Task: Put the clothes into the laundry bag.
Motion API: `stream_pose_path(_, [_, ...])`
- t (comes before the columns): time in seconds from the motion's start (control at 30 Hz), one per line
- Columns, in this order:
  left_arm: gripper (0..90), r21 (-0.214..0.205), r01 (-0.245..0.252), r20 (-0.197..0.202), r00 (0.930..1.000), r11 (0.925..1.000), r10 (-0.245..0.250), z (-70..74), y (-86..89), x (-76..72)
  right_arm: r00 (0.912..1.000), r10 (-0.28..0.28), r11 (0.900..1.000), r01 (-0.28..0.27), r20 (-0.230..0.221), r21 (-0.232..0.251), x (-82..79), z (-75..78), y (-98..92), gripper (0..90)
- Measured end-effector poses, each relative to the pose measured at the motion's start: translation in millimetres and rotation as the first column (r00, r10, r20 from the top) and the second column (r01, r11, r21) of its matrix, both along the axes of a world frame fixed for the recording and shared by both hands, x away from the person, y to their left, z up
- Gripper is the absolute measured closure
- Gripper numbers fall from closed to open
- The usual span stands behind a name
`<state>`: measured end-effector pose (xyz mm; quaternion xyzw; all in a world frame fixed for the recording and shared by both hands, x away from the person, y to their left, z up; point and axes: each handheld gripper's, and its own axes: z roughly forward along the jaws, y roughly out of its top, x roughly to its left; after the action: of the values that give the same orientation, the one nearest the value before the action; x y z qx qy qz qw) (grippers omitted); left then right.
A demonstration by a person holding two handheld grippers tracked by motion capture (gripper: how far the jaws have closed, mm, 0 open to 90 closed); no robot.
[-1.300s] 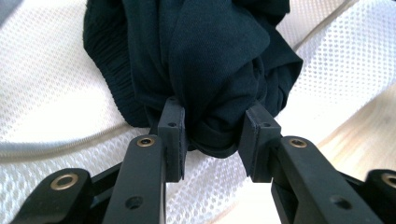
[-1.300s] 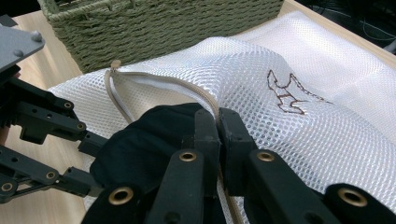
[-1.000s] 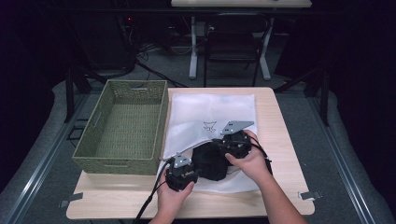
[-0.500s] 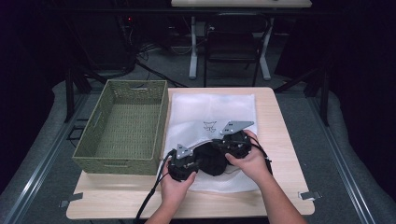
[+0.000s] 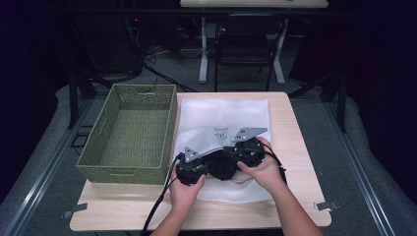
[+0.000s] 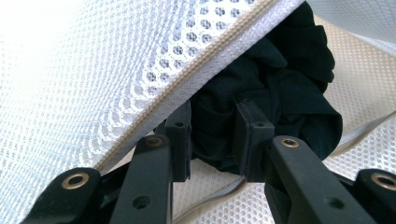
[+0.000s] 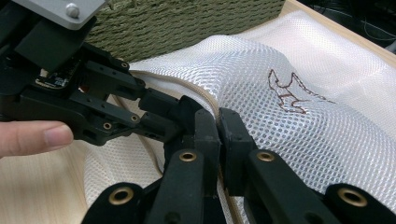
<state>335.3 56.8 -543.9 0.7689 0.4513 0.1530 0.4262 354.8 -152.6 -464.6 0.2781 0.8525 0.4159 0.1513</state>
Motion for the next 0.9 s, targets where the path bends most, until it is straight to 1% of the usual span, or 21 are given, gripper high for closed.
stream_pose_path(0.07, [70.1,-0.001,-0.01,0.008,0.9999,1.0,0.01,-0.9,-0.4,1.4,1.0,-0.001,1.0,0.001,-0.002,-0.001,-0.1,-0.2,0.3,87.3])
stream_pose_path(0.13, [69.9,0.006,-0.01,0.012,0.9999,0.9999,0.01,-0.7,0.2,3.1,1.0,0.001,1.0,-0.001,-0.001,-0.002,-0.1,-0.4,0.4,87.3])
stream_pose_path(0.23, [69.5,0.005,-0.024,0.014,0.9996,0.9997,0.024,-0.8,1.7,4.9,1.0,0.001,1.0,-0.001,-0.001,-0.003,0.0,-0.5,0.1,87.3])
stream_pose_path(0.33, [66.7,0.01,-0.026,0.014,0.9996,0.9996,0.026,-0.2,3.6,3.7,1.0,-0.003,1.0,0.003,-0.001,0.002,0.4,-0.2,-1.2,87.3])
stream_pose_path(0.37, [65.7,-0.001,-0.032,0.019,0.9993,0.9995,0.032,-0.3,3.8,2.7,1.0,-0.004,1.0,0.004,-0.001,0.002,0.7,-0.3,-1.8,87.3])
stream_pose_path(0.43, [64.2,-0.005,-0.023,0.013,0.9996,0.9997,0.023,0.6,5.6,0.3,1.0,-0.008,1.0,0.008,-0.004,0.004,1.2,-0.7,-2.3,87.3])
stream_pose_path(0.5, [62.2,-0.012,-0.025,0.011,0.9996,0.9996,0.025,1.6,6.7,-2.7,1.0,-0.006,1.0,0.006,-0.003,0.004,1.8,-1.2,-2.4,87.3])
stream_pose_path(0.53, [61.0,-0.01,-0.018,0.009,0.9998,0.9998,0.018,2.7,8.0,-4.2,1.0,-0.005,1.0,0.005,-0.004,0.003,1.8,-1.2,-2.3,87.3])
stream_pose_path(0.6, [59.1,-0.021,-0.013,0.009,0.9999,0.9997,0.014,3.9,8.7,-6.8,1.0,-0.006,1.0,0.006,-0.004,0.003,1.6,-1.2,-2.1,87.3])
stream_pose_path(0.73, [54.5,-0.025,0.016,0.008,0.9998,0.9996,-0.016,7.9,9.9,-15.5,1.0,-0.007,1.0,0.007,-0.003,0.005,1.7,-0.8,-2.6,87.3])
stream_pose_path(0.77, [53.5,-0.03,0.018,0.006,0.9998,0.9994,-0.018,8.6,9.8,-18.4,1.0,-0.007,1.0,0.008,-0.003,0.006,1.8,-0.7,-2.8,87.3])
stream_pose_path(0.8, [52.3,-0.026,0.022,0.01,0.9997,0.9994,-0.022,9.0,9.9,-21.0,1.0,-0.008,1.0,0.008,-0.003,0.006,1.8,-0.7,-2.9,87.3])
stream_pose_path(0.83, [51.4,-0.026,0.031,0.002,0.9995,0.9992,-0.031,9.7,10.1,-24.0,1.0,-0.008,0.9999,0.008,-0.003,0.006,1.7,-0.7,-2.8,87.3])
stream_pose_path(0.9, [50.7,-0.041,0.046,-0.002,0.9989,0.9981,-0.046,9.2,9.4,-29.1,1.0,-0.008,1.0,0.008,-0.002,0.005,1.7,-0.8,-2.7,87.3])
